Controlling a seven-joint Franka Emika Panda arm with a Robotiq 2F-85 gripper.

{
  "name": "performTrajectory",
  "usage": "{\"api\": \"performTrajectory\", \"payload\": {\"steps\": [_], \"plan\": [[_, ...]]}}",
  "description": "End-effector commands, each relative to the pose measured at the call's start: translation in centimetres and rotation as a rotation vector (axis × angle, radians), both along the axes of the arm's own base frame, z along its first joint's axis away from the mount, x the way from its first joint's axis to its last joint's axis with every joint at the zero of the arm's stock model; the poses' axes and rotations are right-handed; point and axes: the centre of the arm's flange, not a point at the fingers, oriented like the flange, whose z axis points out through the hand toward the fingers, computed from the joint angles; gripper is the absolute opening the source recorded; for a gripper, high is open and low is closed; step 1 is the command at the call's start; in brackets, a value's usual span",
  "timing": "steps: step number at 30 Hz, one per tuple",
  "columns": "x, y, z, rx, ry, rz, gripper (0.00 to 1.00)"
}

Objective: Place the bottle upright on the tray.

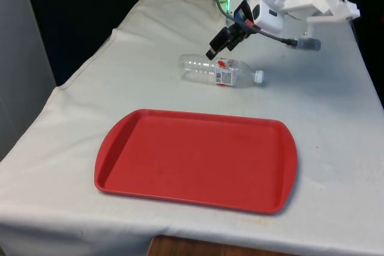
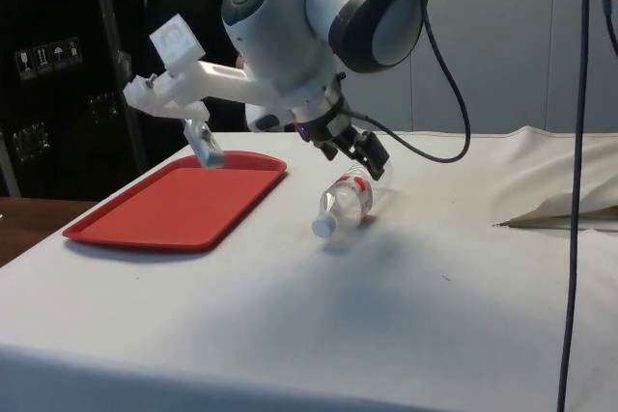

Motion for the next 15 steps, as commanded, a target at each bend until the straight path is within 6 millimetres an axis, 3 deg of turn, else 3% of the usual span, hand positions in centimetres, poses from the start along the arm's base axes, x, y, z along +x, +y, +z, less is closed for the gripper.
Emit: {"api": "performTrajectory", "payload": {"steps": [1, 15], "plan": [[0.1, 0.0, -0.2, -0.013, -0.003, 0.005, 1.00], [0.2, 1.4, -0.9, -0.052, 0.017, 0.029, 1.00]]}}
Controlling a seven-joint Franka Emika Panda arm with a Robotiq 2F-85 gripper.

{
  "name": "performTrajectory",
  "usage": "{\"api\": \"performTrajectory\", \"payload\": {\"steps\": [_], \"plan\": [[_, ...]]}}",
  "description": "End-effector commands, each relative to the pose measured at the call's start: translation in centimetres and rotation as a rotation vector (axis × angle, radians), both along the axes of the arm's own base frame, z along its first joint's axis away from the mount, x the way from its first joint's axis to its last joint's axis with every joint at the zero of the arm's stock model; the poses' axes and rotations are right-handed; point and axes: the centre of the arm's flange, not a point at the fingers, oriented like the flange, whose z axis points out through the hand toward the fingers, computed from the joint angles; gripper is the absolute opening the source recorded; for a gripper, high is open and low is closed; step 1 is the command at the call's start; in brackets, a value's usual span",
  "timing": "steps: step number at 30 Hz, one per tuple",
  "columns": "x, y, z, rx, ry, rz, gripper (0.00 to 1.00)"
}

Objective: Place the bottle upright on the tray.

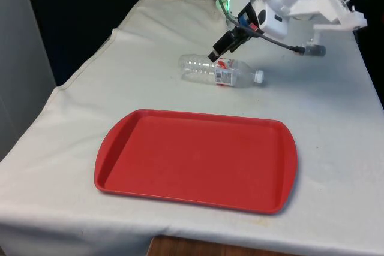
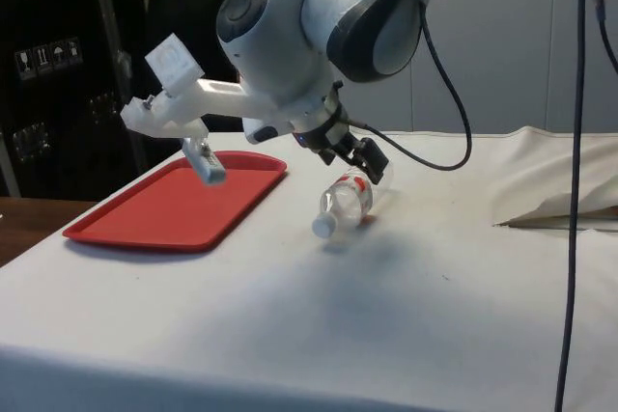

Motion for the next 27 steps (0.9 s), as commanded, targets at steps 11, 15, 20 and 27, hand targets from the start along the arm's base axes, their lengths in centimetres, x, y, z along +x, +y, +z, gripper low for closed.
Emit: {"api": "performTrajectory", "payload": {"steps": [11, 15, 20, 27], "plan": [[0.9, 1.3, -0.5, -0.030, 0.009, 0.013, 1.00], [1.0, 1.4, -1.1, -0.038, 0.015, 0.018, 1.00], [1.0, 1.3, -1.7, -0.049, 0.023, 0.023, 1.00], [0.9, 1.2, -2.4, -0.076, 0.044, 0.040, 1.00]]}}
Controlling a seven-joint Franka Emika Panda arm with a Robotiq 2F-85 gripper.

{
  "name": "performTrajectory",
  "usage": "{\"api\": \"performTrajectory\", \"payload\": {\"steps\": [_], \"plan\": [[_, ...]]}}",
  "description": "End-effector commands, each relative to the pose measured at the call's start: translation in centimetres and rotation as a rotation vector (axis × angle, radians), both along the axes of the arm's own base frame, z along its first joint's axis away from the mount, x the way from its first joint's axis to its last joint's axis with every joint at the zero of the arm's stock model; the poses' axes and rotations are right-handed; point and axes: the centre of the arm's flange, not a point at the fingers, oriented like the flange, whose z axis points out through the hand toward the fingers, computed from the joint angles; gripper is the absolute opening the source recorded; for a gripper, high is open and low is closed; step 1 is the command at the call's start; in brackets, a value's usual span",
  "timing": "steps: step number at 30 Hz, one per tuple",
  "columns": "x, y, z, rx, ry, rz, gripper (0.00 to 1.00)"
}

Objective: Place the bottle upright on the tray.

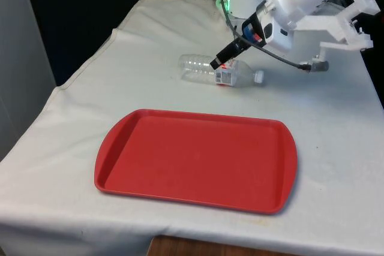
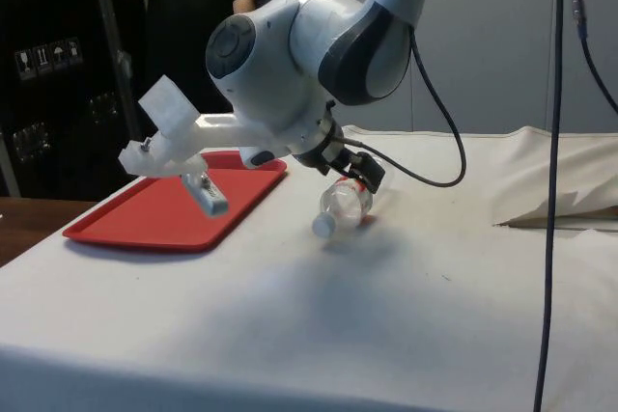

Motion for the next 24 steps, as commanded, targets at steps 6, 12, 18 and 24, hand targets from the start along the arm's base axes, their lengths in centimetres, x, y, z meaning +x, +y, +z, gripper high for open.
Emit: {"api": "performTrajectory", "payload": {"steps": [6, 12, 18, 24], "plan": [[-0.1, 0.2, -0.4, -0.034, 0.019, 0.020, 1.00], [-0.1, 0.5, -0.9, -0.059, 0.038, 0.036, 1.00], [-0.1, 0.6, -1.4, -0.072, 0.049, 0.047, 1.00], [0.0, 0.6, -2.0, -0.080, 0.056, 0.059, 1.00]]}}
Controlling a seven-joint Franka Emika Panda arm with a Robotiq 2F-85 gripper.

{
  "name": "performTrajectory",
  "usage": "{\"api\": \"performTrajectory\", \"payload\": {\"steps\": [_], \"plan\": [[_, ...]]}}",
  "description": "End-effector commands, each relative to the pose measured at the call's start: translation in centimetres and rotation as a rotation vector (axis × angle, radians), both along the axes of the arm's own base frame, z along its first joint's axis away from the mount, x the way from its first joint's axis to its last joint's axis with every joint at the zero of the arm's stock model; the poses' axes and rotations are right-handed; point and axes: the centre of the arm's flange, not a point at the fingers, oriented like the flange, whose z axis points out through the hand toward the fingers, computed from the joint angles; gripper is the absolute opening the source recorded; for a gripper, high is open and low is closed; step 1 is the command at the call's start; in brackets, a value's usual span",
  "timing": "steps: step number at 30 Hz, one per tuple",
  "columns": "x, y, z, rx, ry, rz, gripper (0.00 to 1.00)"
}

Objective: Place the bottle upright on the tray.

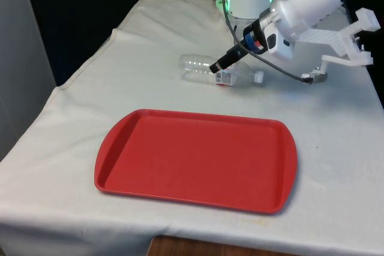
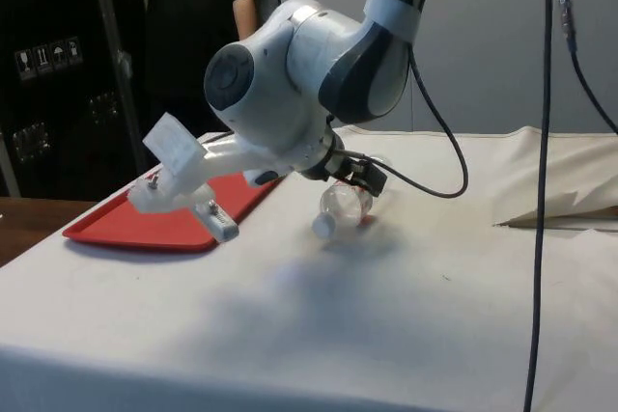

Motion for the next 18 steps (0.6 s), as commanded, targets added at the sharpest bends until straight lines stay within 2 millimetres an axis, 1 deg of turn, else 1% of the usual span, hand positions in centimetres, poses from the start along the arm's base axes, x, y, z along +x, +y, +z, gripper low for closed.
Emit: {"api": "performTrajectory", "payload": {"steps": [1, 5, 18], "plan": [[0.1, 0.1, -0.2, -0.006, 0.000, 0.005, 1.00], [0.0, 0.1, -0.7, -0.009, 0.006, 0.016, 1.00], [-0.1, 0.1, -1.4, -0.018, 0.015, 0.039, 1.00]]}}
